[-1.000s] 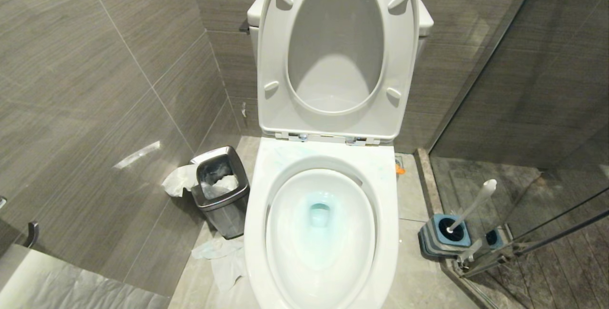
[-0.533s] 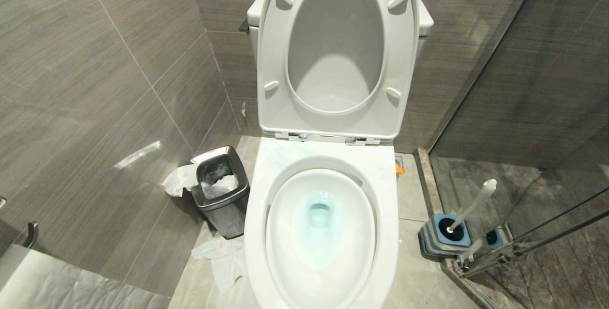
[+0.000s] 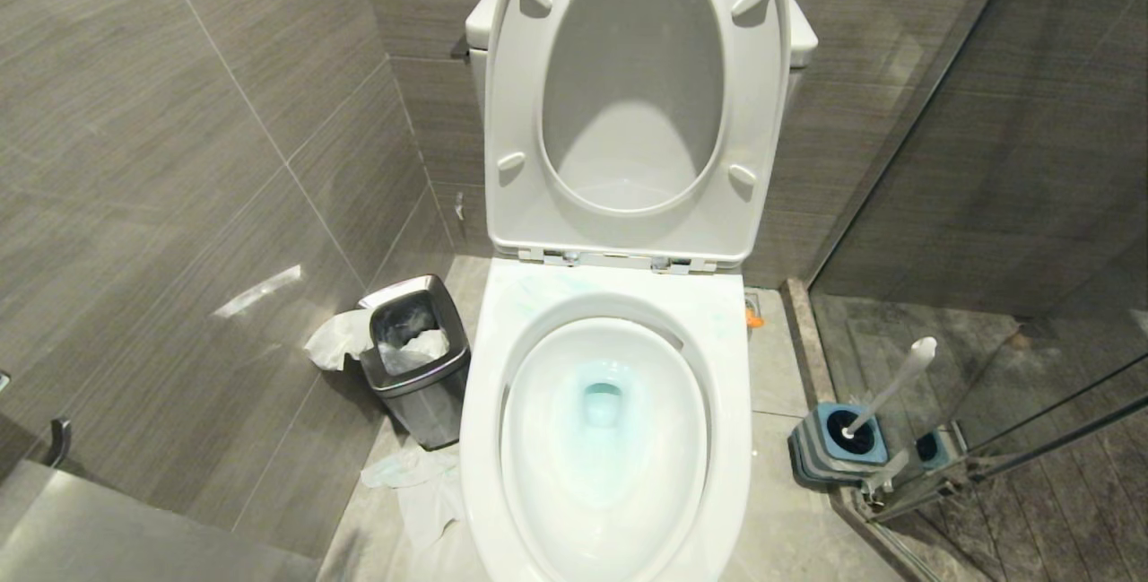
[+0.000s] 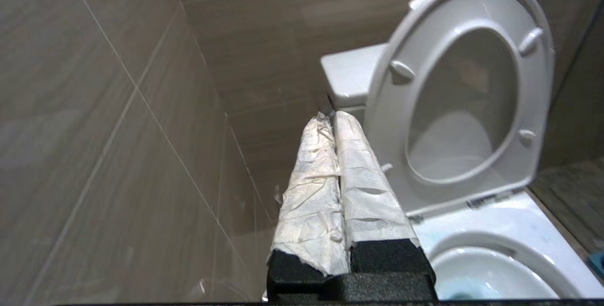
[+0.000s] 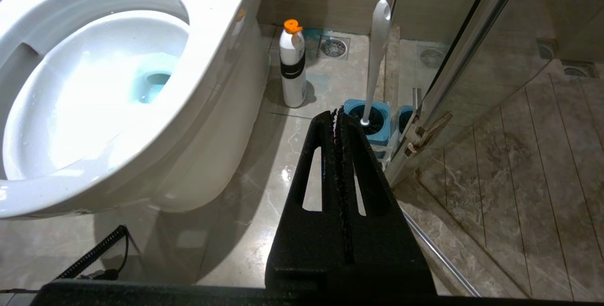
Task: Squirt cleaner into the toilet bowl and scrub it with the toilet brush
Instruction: Flush the toilet
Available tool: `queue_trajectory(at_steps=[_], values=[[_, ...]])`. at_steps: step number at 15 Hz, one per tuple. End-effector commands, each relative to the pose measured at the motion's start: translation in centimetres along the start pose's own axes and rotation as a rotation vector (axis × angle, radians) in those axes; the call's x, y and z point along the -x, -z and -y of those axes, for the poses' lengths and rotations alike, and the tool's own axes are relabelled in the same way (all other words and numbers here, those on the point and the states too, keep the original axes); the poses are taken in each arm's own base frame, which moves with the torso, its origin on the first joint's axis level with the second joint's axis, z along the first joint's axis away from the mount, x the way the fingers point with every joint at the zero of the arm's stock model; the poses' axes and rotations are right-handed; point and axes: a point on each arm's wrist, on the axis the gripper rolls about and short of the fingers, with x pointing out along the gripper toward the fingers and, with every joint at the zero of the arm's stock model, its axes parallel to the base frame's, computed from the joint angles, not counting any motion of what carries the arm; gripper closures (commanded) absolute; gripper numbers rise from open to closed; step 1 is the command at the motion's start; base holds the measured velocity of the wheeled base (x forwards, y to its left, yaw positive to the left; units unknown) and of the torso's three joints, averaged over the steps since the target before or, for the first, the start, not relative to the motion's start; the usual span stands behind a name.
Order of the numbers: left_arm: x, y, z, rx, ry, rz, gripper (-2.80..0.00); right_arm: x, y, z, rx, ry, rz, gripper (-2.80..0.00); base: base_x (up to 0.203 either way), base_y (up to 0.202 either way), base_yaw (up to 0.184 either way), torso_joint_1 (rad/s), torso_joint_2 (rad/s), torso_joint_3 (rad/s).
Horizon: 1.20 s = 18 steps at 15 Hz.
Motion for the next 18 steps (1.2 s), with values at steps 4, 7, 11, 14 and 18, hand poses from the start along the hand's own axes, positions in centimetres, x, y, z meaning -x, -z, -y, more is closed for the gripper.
queue_trajectory(at_steps=[4, 7, 11, 14, 18], values=[[-12.5, 2.9, -2.5, 0.023, -0.004, -0.041, 0.0, 0.0, 0.0, 0.0, 0.0, -0.002, -0.001, 0.0, 0.0, 0.0, 0.0, 0.0, 0.0, 0.0], [-16.7, 5.4, -1.9, 0.11, 0.04, -0.072, 0.0, 0.0, 0.0, 0.0, 0.0, -0.002, -0.001, 0.0, 0.0, 0.0, 0.0, 0.0, 0.0, 0.0], [-18.7, 7.9, -0.6, 0.195, 0.083, -0.141, 0.0, 0.0, 0.0, 0.0, 0.0, -0.001, 0.0, 0.0, 0.0, 0.0, 0.0, 0.0, 0.0, 0.0], [-20.3, 9.9, -0.1, 0.203, 0.103, -0.18, 0.0, 0.0, 0.0, 0.0, 0.0, 0.0, -0.001, 0.0, 0.0, 0.0, 0.0, 0.0, 0.0, 0.0], [-21.8, 11.7, 1.2, 0.213, 0.12, -0.21, 0.0, 0.0, 0.0, 0.0, 0.0, -0.001, -0.001, 0.0, 0.0, 0.0, 0.0, 0.0, 0.0, 0.0]])
